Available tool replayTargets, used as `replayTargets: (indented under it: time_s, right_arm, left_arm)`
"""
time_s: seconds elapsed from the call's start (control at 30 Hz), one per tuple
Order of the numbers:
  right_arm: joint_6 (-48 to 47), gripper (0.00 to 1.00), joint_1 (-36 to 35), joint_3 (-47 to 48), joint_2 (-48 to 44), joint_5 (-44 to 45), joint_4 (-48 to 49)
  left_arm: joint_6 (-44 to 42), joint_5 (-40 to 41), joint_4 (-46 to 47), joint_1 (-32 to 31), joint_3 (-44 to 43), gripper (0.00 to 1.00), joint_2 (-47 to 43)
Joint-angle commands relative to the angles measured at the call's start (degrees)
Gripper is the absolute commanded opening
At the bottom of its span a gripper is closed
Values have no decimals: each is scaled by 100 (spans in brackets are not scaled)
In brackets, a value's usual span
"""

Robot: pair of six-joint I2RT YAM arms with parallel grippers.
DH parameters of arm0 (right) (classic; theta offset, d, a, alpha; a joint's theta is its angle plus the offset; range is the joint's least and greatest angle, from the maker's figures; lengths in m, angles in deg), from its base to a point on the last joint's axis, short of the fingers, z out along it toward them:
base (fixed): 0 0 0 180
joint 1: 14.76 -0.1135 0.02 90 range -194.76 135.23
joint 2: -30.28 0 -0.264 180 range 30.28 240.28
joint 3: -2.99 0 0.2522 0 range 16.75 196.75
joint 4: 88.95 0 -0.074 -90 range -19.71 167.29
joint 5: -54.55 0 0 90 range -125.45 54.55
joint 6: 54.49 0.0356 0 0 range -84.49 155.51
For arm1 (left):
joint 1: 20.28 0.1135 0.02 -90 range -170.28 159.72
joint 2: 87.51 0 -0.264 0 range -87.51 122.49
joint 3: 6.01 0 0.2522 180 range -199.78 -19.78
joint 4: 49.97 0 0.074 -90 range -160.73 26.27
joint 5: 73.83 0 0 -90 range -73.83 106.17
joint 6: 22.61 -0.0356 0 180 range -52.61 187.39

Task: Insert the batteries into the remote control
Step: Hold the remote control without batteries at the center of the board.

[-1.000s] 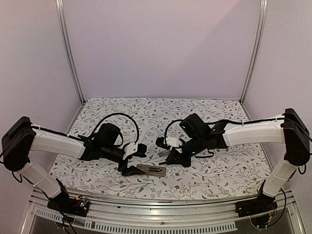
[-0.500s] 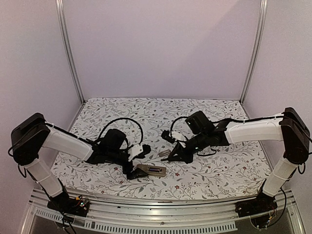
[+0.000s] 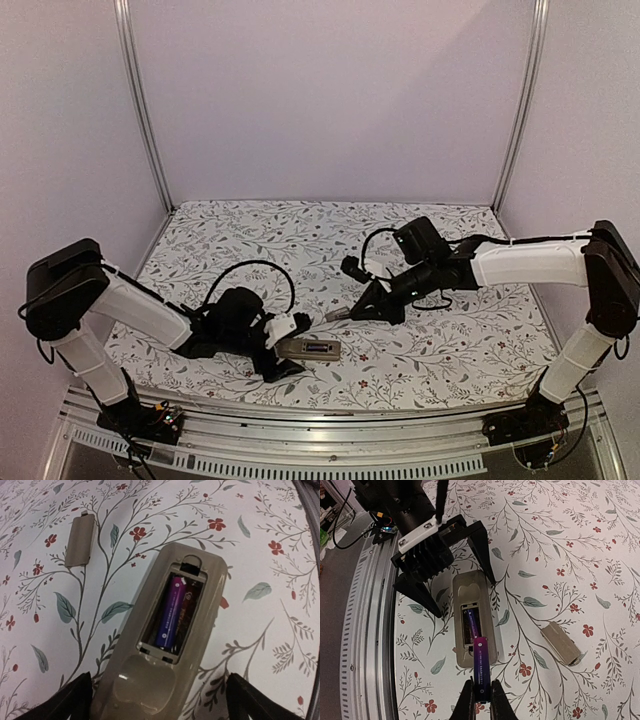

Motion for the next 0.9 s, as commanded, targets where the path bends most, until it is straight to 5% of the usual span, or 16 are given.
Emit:
replayTargets:
  time_s: [0.0,0.2,0.53,0.87]
  right_arm:
    - [-167,0,121,-34,-94,-166,-166]
    - [-368,0,118,-62,-64,-239,-302]
    - [-1747,0,86,64,339,-297,-304]
    - [-3534,0,173,1400,1595,-553,-1111]
  left_arm:
    - [34,209,335,-205,237,88,-30]
    - [114,97,216,-499,280,74,-186]
    - [730,690,681,-356,862,76,-630]
    - [838,52,1121,-104,1088,75,-606]
